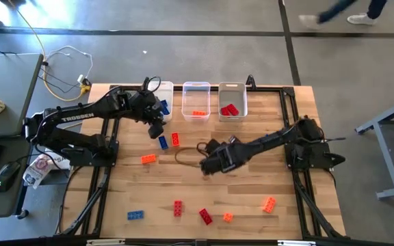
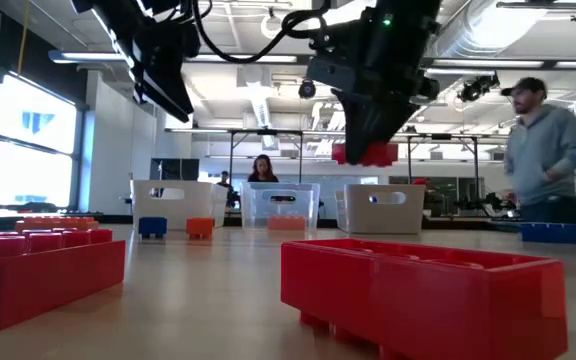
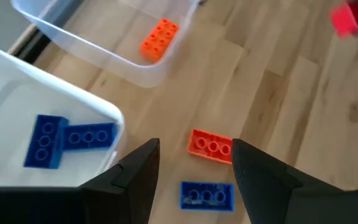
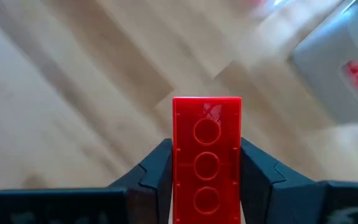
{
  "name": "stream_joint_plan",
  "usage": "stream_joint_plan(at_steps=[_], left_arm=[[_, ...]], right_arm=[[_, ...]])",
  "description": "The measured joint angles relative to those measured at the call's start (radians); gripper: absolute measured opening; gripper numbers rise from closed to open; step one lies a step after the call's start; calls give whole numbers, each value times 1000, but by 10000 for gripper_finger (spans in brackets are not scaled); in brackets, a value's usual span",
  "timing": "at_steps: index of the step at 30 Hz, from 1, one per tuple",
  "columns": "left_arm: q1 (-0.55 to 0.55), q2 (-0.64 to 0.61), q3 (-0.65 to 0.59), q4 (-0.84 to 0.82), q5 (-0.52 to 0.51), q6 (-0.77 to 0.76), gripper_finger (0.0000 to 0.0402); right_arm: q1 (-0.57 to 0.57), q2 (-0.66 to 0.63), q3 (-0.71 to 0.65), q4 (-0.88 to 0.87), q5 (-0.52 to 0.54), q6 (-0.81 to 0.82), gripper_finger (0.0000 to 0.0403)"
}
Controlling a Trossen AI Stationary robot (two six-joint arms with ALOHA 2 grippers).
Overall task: Sort & place blocks by color
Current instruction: Put the red game piece into the gray bin
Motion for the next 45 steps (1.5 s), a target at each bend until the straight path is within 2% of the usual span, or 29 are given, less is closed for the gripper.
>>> stream_joint_plan(at_steps=[13, 19, 23, 30, 38, 45], left_arm=[[-149, 0, 0, -28, -3, -53, 186], [-219, 0, 0, -76, -68, -128, 186], [-261, 0, 0, -119, -96, -182, 186], [-326, 0, 0, -157, -113, -263, 186], [-377, 0, 0, -160, -149, -302, 186], [-402, 0, 0, -161, -149, -304, 186]], right_arm=[[-238, -110, 0, -32, 60, -320, 109], [-367, -137, 0, -40, 71, -445, 109], [-448, -137, 0, -46, 103, -506, 109], [-600, -133, 0, -42, 97, -564, 109], [-756, -125, 0, -6, -66, -645, 109], [-818, -75, 0, 21, -208, -690, 109]])
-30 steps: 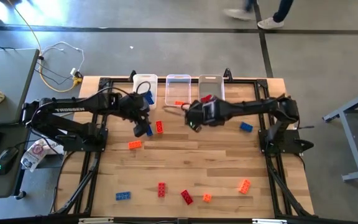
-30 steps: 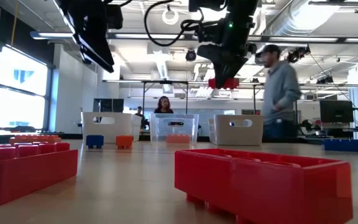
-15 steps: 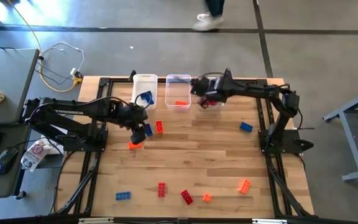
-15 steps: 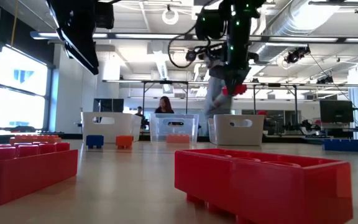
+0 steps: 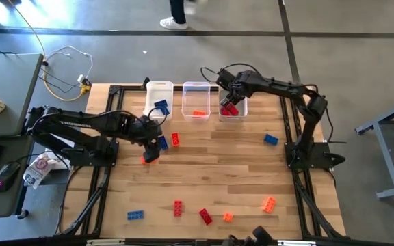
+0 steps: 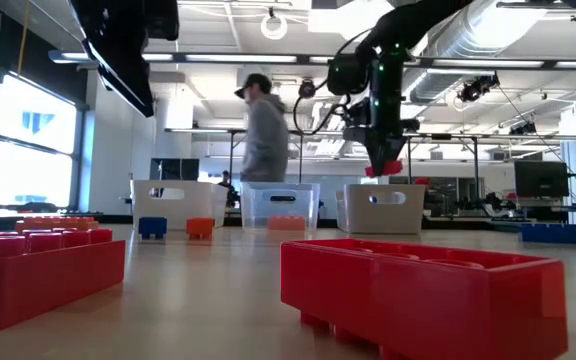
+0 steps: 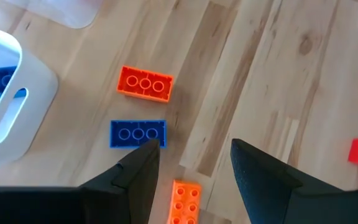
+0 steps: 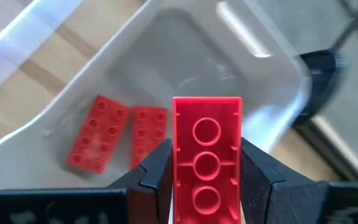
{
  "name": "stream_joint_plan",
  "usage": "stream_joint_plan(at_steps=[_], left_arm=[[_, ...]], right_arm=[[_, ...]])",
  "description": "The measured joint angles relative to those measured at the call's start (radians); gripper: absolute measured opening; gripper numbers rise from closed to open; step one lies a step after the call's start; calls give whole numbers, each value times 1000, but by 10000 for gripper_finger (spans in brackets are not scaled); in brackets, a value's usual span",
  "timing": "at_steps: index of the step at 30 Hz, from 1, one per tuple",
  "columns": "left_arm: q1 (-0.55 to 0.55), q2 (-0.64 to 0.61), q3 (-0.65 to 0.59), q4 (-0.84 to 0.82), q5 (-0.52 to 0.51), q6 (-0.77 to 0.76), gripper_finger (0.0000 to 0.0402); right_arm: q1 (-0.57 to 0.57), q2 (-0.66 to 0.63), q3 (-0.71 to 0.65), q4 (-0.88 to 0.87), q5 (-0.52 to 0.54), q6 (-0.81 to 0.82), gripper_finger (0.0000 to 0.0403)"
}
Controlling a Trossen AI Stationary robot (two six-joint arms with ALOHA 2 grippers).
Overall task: Sort & place blocks by color
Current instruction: Put the red game piece into the gray bin
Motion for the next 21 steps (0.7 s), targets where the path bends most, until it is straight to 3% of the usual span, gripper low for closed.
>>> stream_joint_plan(at_steps=[6, 19, 21], left_arm=[[-34, 0, 0, -11, 3, -25, 186], [-160, 0, 0, -105, 4, -165, 186], [-187, 0, -3, -111, 4, -202, 186]], right_arm=[[-21, 58, 0, 29, -136, -26, 109], [-36, 112, 0, 27, -217, -26, 111], [-42, 112, 0, 26, -217, -25, 130]])
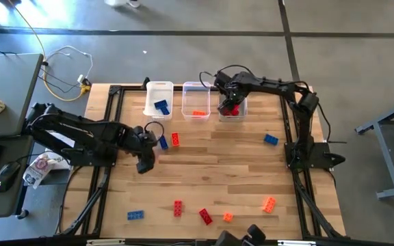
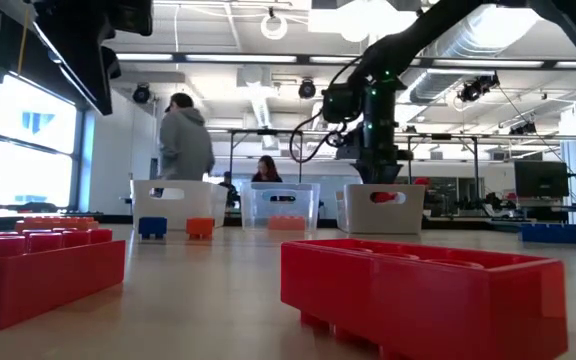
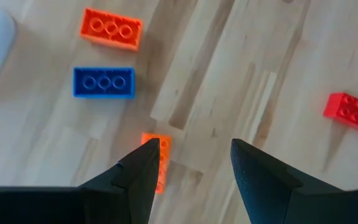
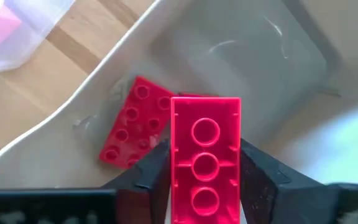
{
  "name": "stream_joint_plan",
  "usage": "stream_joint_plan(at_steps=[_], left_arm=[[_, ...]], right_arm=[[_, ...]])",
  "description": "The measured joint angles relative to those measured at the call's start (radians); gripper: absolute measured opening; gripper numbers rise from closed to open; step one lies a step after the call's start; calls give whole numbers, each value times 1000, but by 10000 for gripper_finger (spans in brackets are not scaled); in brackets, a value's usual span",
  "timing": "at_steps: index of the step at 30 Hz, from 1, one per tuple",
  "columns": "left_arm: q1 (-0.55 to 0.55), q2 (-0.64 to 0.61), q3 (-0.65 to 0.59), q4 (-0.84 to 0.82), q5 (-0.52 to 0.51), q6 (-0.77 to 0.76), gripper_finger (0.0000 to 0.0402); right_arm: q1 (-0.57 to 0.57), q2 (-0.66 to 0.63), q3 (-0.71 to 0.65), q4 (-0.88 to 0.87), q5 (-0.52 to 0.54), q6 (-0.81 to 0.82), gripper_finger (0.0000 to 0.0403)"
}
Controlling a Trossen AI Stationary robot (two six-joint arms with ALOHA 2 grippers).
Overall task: Sort & place blocks by color
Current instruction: Put the red game piece into the gray bin
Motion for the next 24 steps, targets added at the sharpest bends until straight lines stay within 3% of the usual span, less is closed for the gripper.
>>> stream_joint_plan(at_steps=[5, 8, 20, 24], left_arm=[[-76, 0, -23, -15, 13, -96, 186], [-125, 0, -23, -25, 17, -150, 186], [-306, 0, -23, -22, 16, -361, 186], [-348, 0, -23, -22, 15, -410, 186]], right_arm=[[-4, 0, 0, 0, -3, 0, 201], [-3, 0, 0, 0, -4, 0, 223], [11, 0, 50, -29, 109, -4, 230], [14, 0, 85, -40, 103, -4, 231]])
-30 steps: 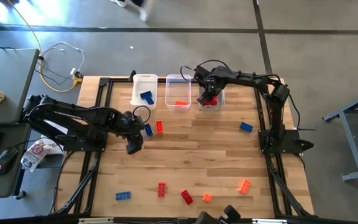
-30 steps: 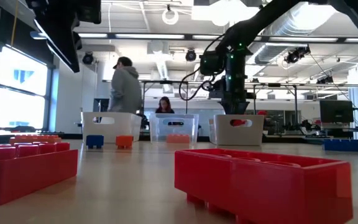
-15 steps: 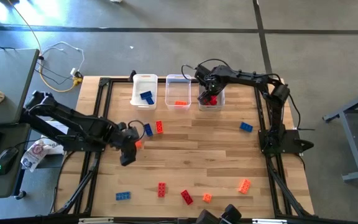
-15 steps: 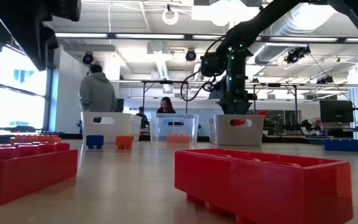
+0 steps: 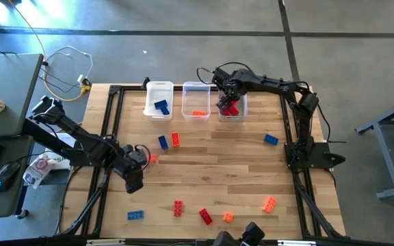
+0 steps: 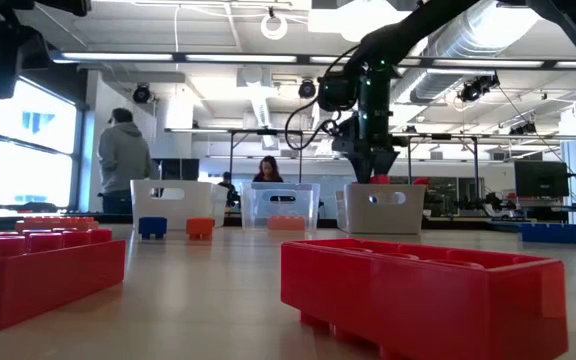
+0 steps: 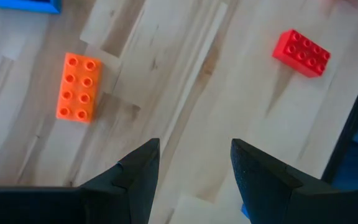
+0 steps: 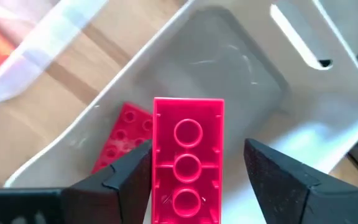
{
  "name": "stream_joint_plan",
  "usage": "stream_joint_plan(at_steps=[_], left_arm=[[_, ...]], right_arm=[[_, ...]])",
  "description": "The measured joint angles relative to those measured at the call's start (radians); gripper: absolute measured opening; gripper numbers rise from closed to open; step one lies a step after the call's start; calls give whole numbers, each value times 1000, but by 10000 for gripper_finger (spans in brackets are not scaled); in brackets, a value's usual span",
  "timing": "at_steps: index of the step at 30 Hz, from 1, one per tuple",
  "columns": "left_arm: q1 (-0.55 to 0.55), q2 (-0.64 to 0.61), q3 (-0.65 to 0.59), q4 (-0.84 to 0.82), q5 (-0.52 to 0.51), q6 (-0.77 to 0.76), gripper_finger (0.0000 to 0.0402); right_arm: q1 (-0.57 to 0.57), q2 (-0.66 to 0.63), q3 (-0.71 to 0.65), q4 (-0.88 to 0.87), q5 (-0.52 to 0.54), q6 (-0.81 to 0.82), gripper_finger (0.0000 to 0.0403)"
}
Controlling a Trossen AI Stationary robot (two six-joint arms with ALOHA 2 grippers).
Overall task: Sort & place blocks by color
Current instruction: Put the red game piece into the gray bin
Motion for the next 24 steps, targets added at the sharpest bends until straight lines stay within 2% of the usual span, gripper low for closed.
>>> stream_joint_plan(at_steps=[9, 15, 24], left_arm=[[-52, 0, 0, 0, -19, -42, 186], [-82, 0, 0, 1, -20, -87, 186], [-162, 11, 0, 33, -43, -162, 186]], right_arm=[[-18, 0, 7, -15, -105, -36, 231], [-19, 0, 7, -26, -86, -46, 236], [-18, 0, 7, -34, -60, -42, 264]])
